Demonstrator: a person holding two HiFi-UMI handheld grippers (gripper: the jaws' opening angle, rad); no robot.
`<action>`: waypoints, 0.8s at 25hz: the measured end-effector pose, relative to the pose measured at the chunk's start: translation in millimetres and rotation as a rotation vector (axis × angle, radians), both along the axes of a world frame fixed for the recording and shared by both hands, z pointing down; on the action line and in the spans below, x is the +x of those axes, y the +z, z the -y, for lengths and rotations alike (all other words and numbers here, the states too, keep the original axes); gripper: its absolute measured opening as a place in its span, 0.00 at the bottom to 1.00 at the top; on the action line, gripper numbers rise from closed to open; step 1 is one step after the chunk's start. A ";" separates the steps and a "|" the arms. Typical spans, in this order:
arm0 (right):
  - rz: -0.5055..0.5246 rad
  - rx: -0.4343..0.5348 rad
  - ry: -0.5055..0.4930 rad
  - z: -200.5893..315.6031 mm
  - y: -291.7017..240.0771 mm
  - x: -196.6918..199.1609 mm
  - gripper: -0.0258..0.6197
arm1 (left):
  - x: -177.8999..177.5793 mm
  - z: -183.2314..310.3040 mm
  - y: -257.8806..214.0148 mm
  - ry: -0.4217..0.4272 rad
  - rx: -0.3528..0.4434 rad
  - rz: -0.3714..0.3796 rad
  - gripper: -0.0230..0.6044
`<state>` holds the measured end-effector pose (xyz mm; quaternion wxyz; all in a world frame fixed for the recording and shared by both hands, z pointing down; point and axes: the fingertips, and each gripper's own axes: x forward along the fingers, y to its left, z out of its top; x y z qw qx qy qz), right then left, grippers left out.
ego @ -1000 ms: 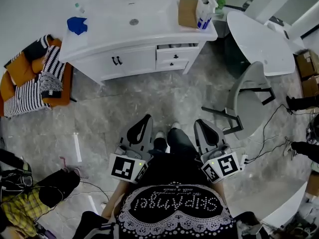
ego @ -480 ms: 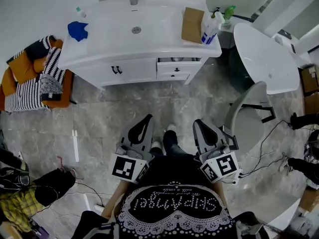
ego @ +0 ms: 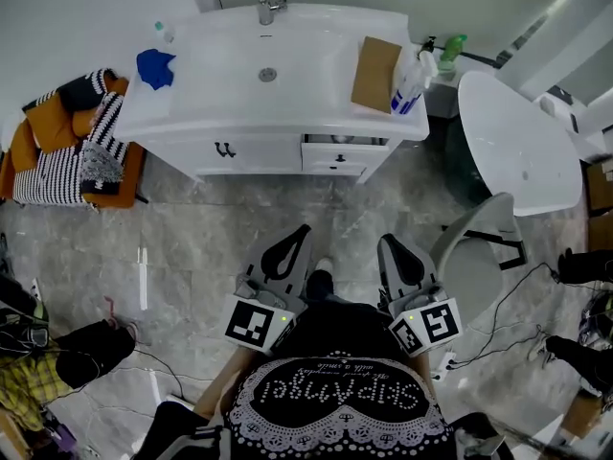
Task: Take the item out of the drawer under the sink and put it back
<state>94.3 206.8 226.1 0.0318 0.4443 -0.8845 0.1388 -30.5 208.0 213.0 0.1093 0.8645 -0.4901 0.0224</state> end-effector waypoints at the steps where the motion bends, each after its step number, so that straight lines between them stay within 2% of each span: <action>1: 0.000 0.000 -0.005 3.3 0.2 2.4 0.07 | 1.0 2.0 1.3 -0.008 -0.007 0.003 0.05; 7: -0.002 -0.007 -0.029 12.8 5.0 10.9 0.07 | 10.0 7.1 1.0 -0.043 0.001 -0.028 0.05; 12: -0.001 -0.013 -0.036 13.7 5.7 13.4 0.07 | 9.7 9.1 6.4 -0.044 -0.017 0.005 0.04; 20: 0.003 -0.021 -0.010 28.6 8.9 17.2 0.07 | 12.4 29.1 9.1 -0.023 -0.022 -0.005 0.05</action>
